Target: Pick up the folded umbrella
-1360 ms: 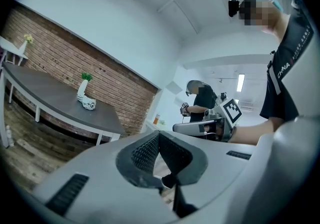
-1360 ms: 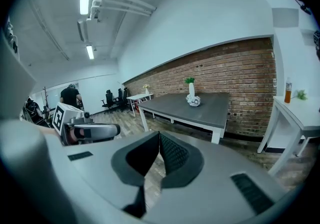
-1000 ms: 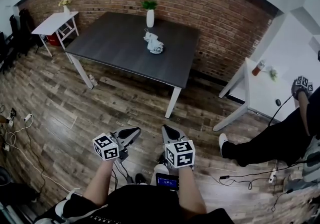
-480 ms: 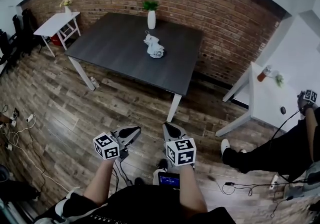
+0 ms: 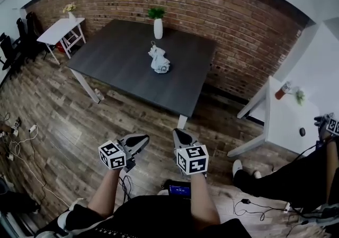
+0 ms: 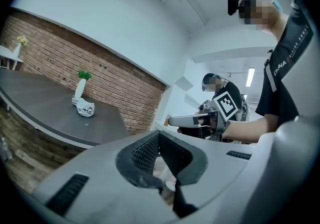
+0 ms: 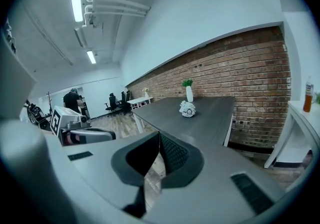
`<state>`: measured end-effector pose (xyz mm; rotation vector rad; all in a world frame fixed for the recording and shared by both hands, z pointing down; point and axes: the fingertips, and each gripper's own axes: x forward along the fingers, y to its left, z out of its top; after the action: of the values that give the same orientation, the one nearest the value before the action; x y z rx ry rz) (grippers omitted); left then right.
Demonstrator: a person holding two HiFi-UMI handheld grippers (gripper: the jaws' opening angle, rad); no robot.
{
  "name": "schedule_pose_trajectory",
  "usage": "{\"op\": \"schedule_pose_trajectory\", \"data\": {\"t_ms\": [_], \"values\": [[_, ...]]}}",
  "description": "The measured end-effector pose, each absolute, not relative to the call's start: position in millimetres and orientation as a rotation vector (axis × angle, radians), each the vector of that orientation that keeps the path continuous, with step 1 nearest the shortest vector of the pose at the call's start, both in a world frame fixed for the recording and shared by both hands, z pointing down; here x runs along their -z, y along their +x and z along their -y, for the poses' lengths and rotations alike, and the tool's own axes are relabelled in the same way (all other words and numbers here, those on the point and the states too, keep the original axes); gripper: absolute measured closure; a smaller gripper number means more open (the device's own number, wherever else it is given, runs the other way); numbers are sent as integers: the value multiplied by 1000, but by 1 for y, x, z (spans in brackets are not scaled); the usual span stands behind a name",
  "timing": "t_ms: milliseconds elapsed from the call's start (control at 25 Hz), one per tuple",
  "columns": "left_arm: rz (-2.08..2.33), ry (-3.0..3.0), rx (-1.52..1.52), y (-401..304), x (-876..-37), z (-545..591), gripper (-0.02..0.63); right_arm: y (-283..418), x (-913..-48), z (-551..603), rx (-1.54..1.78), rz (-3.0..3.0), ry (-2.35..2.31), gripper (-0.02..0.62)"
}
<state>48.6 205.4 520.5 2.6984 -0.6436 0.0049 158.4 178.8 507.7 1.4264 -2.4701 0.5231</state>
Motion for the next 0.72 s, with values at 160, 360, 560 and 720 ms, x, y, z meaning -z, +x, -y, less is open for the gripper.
{"op": "schedule_pose_trajectory", "data": {"t_ms": [160,360,560,720], "values": [[682,2689,-9,63,-518,-184,604,175,-505,-153,-526,2493,1398,584],[733,2674,-36,66,-521,-165,604,185,-507,-125,-573,2521,1396,584],[785,2647,-26,58,-526,-144,604,182,-516,-106,-595,2522,1379,584],[783,2637,-21,52,-536,-122,604,180,-521,-85,-607,2518,1401,584]]}}
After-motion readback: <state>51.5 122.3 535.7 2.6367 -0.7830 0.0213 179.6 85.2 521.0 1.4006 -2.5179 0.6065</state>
